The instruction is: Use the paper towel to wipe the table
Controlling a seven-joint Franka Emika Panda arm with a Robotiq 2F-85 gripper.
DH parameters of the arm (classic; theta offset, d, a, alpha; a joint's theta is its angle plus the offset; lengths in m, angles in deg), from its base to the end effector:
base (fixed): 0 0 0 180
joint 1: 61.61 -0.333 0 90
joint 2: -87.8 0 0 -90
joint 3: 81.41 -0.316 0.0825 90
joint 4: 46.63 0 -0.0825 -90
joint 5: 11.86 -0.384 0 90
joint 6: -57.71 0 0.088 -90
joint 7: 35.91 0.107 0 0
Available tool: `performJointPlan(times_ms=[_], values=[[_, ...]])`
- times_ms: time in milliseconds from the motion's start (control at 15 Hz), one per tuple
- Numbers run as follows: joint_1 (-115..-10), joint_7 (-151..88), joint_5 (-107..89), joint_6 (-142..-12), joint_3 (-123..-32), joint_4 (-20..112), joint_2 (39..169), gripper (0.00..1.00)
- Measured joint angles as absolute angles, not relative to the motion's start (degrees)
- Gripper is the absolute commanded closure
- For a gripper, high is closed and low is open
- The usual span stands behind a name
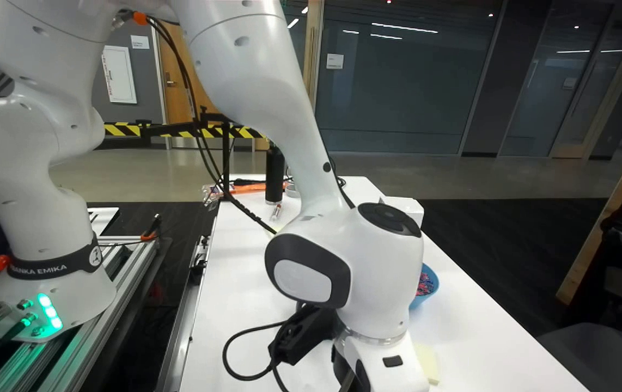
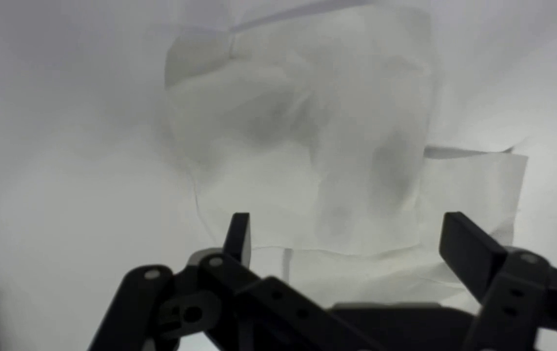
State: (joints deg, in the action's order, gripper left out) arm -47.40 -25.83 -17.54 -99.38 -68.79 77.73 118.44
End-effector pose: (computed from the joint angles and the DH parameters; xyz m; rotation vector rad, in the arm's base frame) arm 0.4993 -0.2606 0.1534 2.8772 -1.0534 0.0649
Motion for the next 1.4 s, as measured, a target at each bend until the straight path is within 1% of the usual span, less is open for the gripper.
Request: performJointPlan(times_ms=[800, 867, 933, 1200, 1400], values=[[-47.33, -19.76, -25.19, -99.38, -69.47, 74.70, 122.00, 0.00], [-47.32, -19.41, -25.46, -99.38, -69.47, 74.45, 122.33, 0.09], [-47.32, -19.09, -25.65, -99.38, -69.47, 74.18, 122.65, 0.26], [-47.33, -17.80, -25.88, -99.39, -69.47, 73.12, 123.69, 0.56], [-47.33, -17.21, -25.89, -99.39, -69.40, 72.43, 124.01, 0.76]])
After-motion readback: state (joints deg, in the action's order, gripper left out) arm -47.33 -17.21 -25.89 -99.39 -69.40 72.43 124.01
